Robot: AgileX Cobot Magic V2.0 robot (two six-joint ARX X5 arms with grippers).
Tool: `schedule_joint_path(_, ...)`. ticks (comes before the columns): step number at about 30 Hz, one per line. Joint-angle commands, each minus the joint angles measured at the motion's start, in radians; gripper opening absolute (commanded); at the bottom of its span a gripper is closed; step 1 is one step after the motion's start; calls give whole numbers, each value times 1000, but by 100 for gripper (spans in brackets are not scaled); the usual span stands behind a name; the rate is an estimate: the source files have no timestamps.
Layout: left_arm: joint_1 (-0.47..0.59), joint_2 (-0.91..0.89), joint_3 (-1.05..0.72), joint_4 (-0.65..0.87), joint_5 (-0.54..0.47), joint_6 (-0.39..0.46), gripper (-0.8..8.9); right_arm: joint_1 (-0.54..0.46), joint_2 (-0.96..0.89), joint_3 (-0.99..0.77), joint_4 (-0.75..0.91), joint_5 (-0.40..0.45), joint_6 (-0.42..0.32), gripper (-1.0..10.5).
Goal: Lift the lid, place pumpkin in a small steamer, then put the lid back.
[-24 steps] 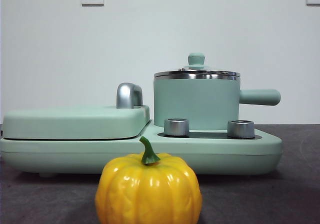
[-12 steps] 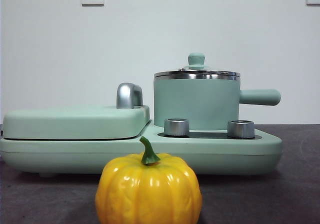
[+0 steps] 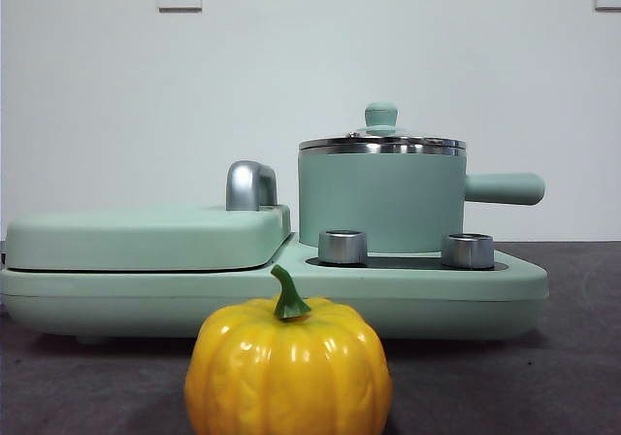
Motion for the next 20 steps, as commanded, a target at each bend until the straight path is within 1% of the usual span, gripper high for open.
schedule_joint_path(1,-3,43,38,7,35,50,10,3,63,58,8,-23,-70,15)
schedule_joint_path(9,-26,167,103,-2,108,107,9,3,228,199,-16,-79,-152,15)
schedule_joint_path(15,-74,271,179,-24,119,197,9,4,330,271,-23,-96,-236,15)
schedule_joint_path(20,-116,361,254,-62,119,277,9,20,387,294,-27,-132,-279,15)
